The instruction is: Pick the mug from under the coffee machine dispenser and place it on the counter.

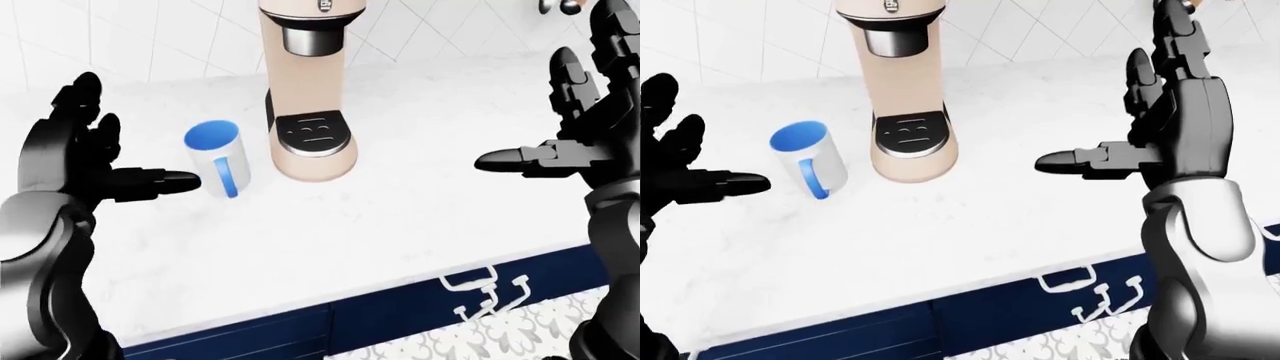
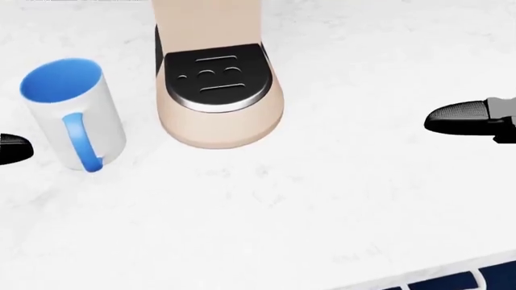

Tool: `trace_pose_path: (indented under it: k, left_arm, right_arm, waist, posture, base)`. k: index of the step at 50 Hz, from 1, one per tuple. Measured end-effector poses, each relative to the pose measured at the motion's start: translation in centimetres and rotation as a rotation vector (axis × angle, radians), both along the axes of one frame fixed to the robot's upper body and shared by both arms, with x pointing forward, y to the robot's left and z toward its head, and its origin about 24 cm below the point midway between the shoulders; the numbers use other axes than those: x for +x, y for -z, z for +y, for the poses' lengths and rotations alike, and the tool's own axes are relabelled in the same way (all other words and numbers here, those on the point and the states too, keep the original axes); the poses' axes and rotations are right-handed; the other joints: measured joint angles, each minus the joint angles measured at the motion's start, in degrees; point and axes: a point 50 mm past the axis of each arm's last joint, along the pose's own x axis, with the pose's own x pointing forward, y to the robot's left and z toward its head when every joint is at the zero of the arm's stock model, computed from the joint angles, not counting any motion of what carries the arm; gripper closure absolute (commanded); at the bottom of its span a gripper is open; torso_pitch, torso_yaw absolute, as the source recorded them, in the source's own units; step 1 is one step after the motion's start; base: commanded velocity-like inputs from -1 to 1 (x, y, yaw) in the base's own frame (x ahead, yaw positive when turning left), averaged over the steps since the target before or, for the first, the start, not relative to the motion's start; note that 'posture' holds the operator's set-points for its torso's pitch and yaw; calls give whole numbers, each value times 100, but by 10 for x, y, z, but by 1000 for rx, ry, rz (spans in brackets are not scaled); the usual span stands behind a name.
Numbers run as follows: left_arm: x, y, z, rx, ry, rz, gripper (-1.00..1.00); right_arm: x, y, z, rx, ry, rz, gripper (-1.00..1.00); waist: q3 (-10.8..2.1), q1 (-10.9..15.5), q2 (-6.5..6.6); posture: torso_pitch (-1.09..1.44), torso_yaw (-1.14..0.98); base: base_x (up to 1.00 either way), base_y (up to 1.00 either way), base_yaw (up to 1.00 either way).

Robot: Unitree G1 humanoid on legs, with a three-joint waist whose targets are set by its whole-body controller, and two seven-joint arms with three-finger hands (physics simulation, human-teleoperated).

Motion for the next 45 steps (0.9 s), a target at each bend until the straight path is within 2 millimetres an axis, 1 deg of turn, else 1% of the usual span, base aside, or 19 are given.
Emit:
trace_pose_path:
  k: [3,9,15,19,22,26,30,40,45]
  left_arm:
    - [-6,-8,-2,-9,8,-25,-100]
    - [-16,-34,-6,-47,46,-80,-100]
    - [-28,-53,-17,-54,86,-140,-100]
    - [-29,-55,-17,-52,93,-137,-100]
    - [-30,-57,-16,-54,89,-133,-100]
    - [-35,-68,-14,-46,88,-159,-100]
    - [-39,-76,-13,-33,89,-185,-100]
    - [-43,-88,-13,-17,96,-203,-100]
    - [-48,-100,-9,3,82,-216,-100]
  right_arm:
    - [0,-1,0,0,3,-1,-100]
    - [0,-2,1,-4,1,-4,-100]
    - [0,-1,1,-4,0,-1,-100]
    - [-1,-1,1,-6,0,-2,-100]
    - [-1,-3,-1,-5,9,-4,-100]
    - [-1,-3,-1,-6,8,-3,-100]
    - [-1,-4,-1,-9,4,-7,-100]
    - [-1,-5,-1,-9,7,-9,-100]
    - [-1,-7,-1,-10,6,-12,-100]
  waist:
    - [8,-5,8]
    - [39,-11,7]
    - [65,-18,23]
    - [80,-28,46]
    - [107,-30,39]
    - [122,-36,22]
    - [121,-34,34]
    - [146,-44,57]
    - [154,-60,72]
  posture:
    - [0,0]
    - [0,0]
    - [0,0]
    - [0,0]
    - [0,0]
    - [0,0]
    - [0,0]
    - [0,0]
    - [0,0]
  base:
    - [0,0,0]
    - [0,0,0]
    - [0,0,0]
    - [0,0,0]
    - [0,0,0]
    - [0,0,0]
    - [0,0,0]
    - [0,0,0]
    - [0,0,0]
